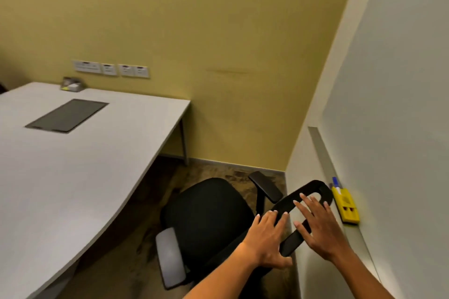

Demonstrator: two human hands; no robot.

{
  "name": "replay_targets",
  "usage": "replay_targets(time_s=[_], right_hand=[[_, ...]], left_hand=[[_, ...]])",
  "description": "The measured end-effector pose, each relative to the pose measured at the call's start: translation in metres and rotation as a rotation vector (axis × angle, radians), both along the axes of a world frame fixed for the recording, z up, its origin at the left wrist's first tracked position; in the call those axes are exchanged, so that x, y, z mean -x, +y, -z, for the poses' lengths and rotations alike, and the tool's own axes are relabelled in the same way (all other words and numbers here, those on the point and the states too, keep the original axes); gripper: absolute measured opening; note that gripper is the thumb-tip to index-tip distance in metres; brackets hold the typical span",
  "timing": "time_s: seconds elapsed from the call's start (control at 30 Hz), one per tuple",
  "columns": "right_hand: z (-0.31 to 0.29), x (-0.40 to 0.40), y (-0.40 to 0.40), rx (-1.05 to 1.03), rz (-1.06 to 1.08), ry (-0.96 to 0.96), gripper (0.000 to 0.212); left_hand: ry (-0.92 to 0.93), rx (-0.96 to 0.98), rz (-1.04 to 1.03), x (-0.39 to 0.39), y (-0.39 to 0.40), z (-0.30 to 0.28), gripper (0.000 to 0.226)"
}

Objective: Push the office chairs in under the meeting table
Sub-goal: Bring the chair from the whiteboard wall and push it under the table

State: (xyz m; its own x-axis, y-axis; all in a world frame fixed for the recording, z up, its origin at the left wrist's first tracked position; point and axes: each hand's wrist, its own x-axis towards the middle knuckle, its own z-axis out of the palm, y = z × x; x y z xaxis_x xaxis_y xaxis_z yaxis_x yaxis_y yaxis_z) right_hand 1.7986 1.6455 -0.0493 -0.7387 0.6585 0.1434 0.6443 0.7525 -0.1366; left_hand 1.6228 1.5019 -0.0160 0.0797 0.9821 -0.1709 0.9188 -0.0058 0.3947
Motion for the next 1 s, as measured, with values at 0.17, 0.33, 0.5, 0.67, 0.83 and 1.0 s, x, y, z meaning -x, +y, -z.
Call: replay_targets(time_s=[0.17,0.33,0.5,0.67,0.83,1.0], right_hand=[[-0.002,0.005,0.03,0.01,-0.221,-0.005,0.059],[-0.003,0.024,0.03,-0.011,-0.319,0.022,0.052],[-0.007,0.054,0.053,0.005,-0.414,0.007,0.053],[-0.009,0.101,0.066,0.006,-0.474,0.027,0.054],[-0.008,0.146,0.087,-0.008,-0.501,0.044,0.056],[0.012,0.188,0.126,-0.012,-0.543,0.003,0.055]], left_hand=[[-0.039,0.036,-0.132,-0.007,-0.005,-0.002,0.109],[-0.046,0.014,-0.201,0.006,-0.011,0.002,0.113],[-0.033,-0.019,-0.295,0.022,0.002,0.003,0.112],[-0.03,-0.05,-0.379,0.062,0.011,0.005,0.112],[-0.04,-0.028,-0.39,0.105,0.032,0.002,0.11],[0.012,-0.005,-0.433,0.135,0.063,0.013,0.108]])
